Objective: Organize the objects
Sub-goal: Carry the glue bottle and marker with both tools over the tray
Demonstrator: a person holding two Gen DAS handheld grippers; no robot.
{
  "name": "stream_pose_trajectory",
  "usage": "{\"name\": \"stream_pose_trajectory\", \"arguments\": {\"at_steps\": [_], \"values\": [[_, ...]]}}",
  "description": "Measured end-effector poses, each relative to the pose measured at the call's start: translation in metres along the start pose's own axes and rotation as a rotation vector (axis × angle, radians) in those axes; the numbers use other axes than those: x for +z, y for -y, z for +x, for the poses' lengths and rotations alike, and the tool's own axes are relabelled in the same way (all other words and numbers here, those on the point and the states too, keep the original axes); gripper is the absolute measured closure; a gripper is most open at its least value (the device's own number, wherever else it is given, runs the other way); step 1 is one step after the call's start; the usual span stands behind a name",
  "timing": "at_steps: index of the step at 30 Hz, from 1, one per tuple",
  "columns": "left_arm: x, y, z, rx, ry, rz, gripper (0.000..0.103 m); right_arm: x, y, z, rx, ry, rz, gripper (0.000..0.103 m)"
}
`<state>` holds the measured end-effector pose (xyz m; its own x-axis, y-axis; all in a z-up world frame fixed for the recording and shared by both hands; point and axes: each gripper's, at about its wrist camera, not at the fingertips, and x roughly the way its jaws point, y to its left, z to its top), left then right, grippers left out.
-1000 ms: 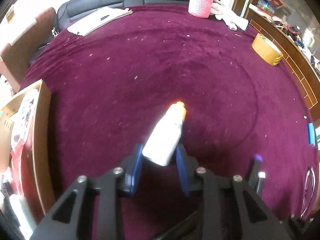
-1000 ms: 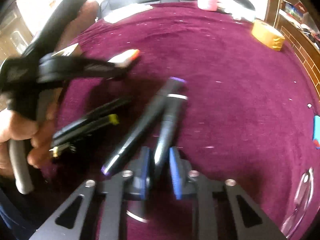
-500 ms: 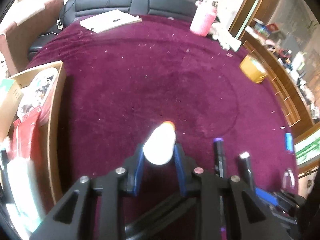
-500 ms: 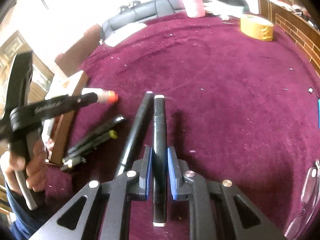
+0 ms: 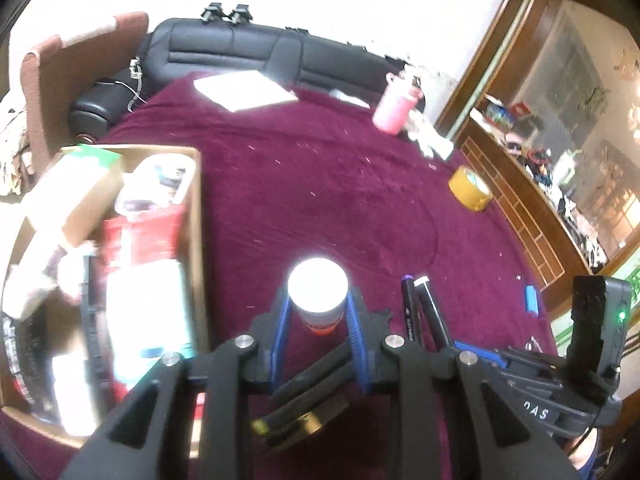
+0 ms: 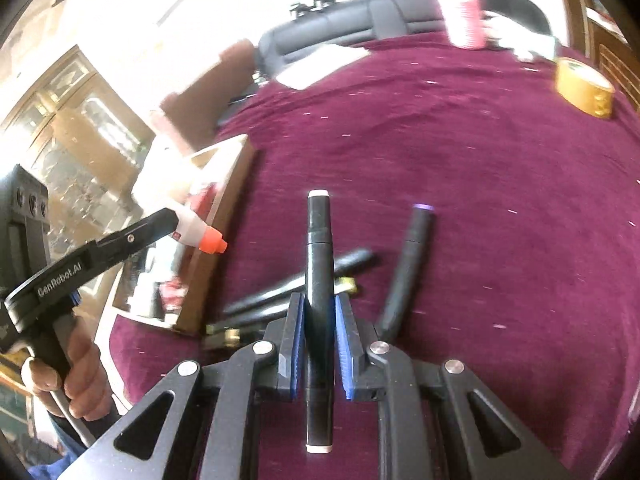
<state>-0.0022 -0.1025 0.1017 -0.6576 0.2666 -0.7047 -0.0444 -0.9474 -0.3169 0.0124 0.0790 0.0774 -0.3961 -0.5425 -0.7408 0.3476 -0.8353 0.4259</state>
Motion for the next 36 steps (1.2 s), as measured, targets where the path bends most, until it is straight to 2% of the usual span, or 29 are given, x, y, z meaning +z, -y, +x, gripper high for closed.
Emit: {"name": "stream_pose_trajectory", "arguments": {"at_steps": [6, 13, 16, 23, 29, 33, 36], "values": [[-0.007, -0.045, -0.040, 0.049, 0.066, -0.053, 0.077, 0.013, -0.054, 0.022, 0.065, -0.037, -0.067, 0.086], [-0.019, -0.107, -0.068, 0.129, 0.092, -0.151, 0.076, 0.022, -0.121, 0.063, 0.142, -0.091, -0.138, 0.086], [-0.022, -0.123, -0.073, 0.133, 0.096, -0.175, 0.076, 0.025, -0.139, 0.082, 0.159, -0.120, -0.137, 0.086], [-0.024, -0.138, -0.069, 0.110, 0.093, -0.196, 0.076, 0.032, -0.147, 0.119, 0.123, -0.137, -0.106, 0.086], [-0.022, -0.144, -0.066, 0.042, 0.068, -0.202, 0.076, 0.040, -0.149, 0.138, 0.083, -0.119, -0.108, 0.086], [-0.009, -0.153, -0.055, 0.040, 0.043, -0.215, 0.076, 0.045, -0.147, 0.146, 0.097, -0.110, -0.094, 0.086], [0.004, -0.155, -0.044, 0.102, 0.038, -0.200, 0.076, 0.047, -0.147, 0.146, 0.101, -0.101, -0.106, 0.085]]}}
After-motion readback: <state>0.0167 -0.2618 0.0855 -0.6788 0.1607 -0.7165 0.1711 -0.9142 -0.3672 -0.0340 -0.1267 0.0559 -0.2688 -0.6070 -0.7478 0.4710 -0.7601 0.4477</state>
